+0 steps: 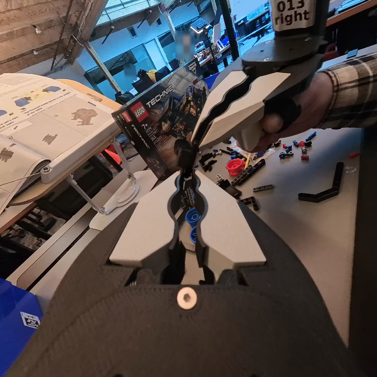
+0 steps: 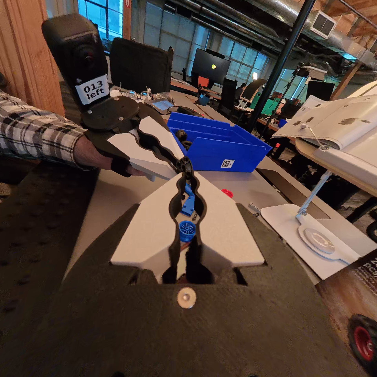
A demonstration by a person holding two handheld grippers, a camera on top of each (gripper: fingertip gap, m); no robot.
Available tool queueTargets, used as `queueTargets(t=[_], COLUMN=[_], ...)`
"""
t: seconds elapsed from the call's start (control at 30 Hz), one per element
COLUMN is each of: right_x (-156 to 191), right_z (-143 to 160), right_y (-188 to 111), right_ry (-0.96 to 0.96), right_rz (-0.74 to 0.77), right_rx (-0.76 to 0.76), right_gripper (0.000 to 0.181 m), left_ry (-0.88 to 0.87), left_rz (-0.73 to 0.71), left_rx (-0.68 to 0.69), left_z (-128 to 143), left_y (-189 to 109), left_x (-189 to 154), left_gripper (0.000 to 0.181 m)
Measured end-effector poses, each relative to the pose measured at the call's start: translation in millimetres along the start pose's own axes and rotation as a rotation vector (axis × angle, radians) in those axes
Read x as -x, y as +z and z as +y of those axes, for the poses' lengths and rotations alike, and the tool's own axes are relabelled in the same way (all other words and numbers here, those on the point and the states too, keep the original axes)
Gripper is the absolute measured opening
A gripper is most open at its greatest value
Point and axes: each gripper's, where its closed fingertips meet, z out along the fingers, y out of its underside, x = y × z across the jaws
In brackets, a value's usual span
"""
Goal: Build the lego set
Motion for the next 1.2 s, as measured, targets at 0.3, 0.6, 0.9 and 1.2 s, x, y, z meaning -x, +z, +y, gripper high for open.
queueTargets(t=[0.3,0.6,0.9,1.2], right_x=[-2.0,1.2,1.6,-5.5], right_z=[7.6,9.4,8.1,11.7], right_y=[0.4,2.8,2.9,-4.5], right_ry=[-0.164,-0.216,-0.23,-0.187], right_rz=[0.066,0.072,0.078,0.072], right_rx=[0.084,0.098,0.1,0.125], right_gripper=[0.001,0.001,0.001,0.007], left_ry=[0.047,0.087,0.098,0.114], left_rz=[-0.046,-0.048,-0.051,-0.011], left_rx=[0.012,0.023,0.02,0.091], left_z=[0.0,1.0,0.1,11.0], left_y=[-0.3,-0.2,-1.4,-1.2], left_x=[4.5,1.8,1.7,-1.8], left_gripper=[0.021,0.015,0.015,0.014])
